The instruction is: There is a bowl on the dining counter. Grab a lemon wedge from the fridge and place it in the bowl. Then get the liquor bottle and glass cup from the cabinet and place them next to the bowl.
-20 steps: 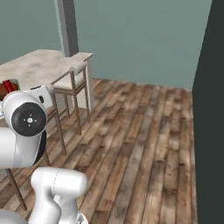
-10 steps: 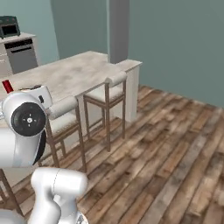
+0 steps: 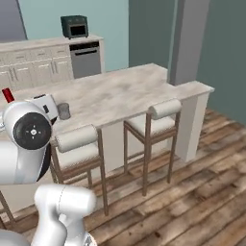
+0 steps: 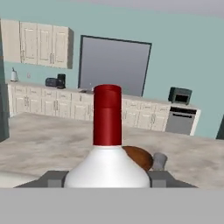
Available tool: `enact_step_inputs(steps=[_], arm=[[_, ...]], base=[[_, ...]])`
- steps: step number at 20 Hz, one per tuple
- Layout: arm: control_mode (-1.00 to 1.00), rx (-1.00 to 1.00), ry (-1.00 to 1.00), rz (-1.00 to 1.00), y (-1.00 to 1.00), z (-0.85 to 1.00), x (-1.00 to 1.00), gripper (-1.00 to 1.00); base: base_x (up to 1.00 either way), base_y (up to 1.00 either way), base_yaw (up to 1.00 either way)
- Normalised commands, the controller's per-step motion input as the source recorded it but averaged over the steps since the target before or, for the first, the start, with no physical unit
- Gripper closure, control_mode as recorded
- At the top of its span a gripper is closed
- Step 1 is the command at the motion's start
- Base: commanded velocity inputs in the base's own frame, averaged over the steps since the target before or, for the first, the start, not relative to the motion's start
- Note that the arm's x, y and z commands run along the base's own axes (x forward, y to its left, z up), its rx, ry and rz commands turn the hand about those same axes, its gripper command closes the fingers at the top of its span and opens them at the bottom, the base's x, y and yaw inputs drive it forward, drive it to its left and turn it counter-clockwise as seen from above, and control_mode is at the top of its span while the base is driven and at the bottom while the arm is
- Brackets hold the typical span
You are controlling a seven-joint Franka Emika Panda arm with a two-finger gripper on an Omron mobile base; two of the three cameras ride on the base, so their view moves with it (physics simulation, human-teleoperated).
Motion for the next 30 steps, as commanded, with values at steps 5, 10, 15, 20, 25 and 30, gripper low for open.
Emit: enact_step_inputs(steps=[5, 10, 15, 20, 25, 30], arm=[[1.00, 0.00, 0.00, 0.00, 0.00, 0.00, 0.00, 1.00], [1.00, 0.00, 0.00, 0.00, 0.00, 0.00, 0.00, 1.00], [1.00, 0.00, 0.00, 0.00, 0.00, 0.00, 0.00, 1.00], [-1.00, 0.00, 0.10, 0.01, 0.06, -0.03, 0.20, 1.00], [-1.00, -0.04, 0.07, -0.20, 0.57, 0.00, 0.23, 1.00], [-1.00, -0.09, 0.04, -0.51, 0.75, -0.09, 0.23, 1.00]], base=[[1.00, -0.13, 0.59], [0.94, -0.15, 0.59], [0.90, -0.12, 0.52], [0.45, 0.01, 0.13], [0.00, 0.00, 0.00], [0.00, 0.00, 0.00]])
